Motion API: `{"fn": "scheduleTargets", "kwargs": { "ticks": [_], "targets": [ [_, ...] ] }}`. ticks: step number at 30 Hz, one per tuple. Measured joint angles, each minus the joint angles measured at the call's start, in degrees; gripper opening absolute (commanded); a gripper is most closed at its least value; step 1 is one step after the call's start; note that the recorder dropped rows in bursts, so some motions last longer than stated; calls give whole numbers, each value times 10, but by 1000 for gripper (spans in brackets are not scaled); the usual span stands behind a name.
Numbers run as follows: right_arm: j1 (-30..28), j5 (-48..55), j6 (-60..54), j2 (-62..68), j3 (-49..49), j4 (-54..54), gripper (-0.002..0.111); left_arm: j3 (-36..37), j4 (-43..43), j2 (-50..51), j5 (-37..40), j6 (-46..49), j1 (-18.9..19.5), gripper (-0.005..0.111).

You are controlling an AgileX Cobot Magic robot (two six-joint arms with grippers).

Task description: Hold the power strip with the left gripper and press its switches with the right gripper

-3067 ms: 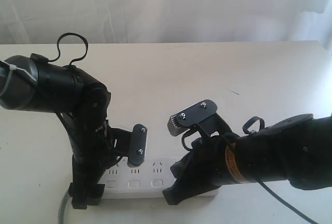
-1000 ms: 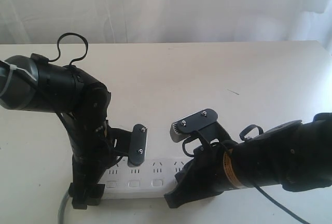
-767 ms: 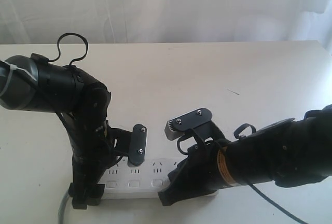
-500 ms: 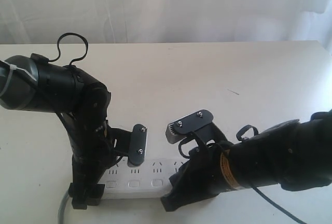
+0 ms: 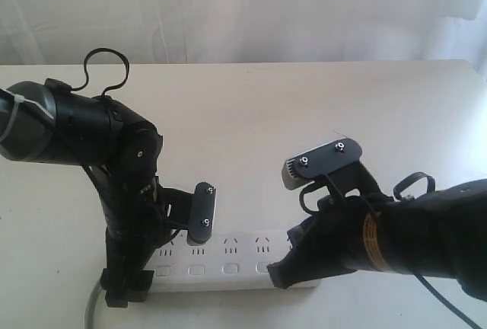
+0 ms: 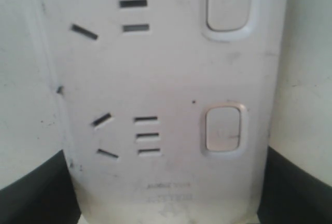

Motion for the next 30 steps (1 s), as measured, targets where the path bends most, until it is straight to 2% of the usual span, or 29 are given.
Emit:
{"fn": "scheduleTargets", "kwargs": {
  "ticks": [30],
  "targets": [
    [0, -6, 13, 59, 10, 3, 0, 0, 0, 0, 0, -1, 0, 0]
  ]
}}
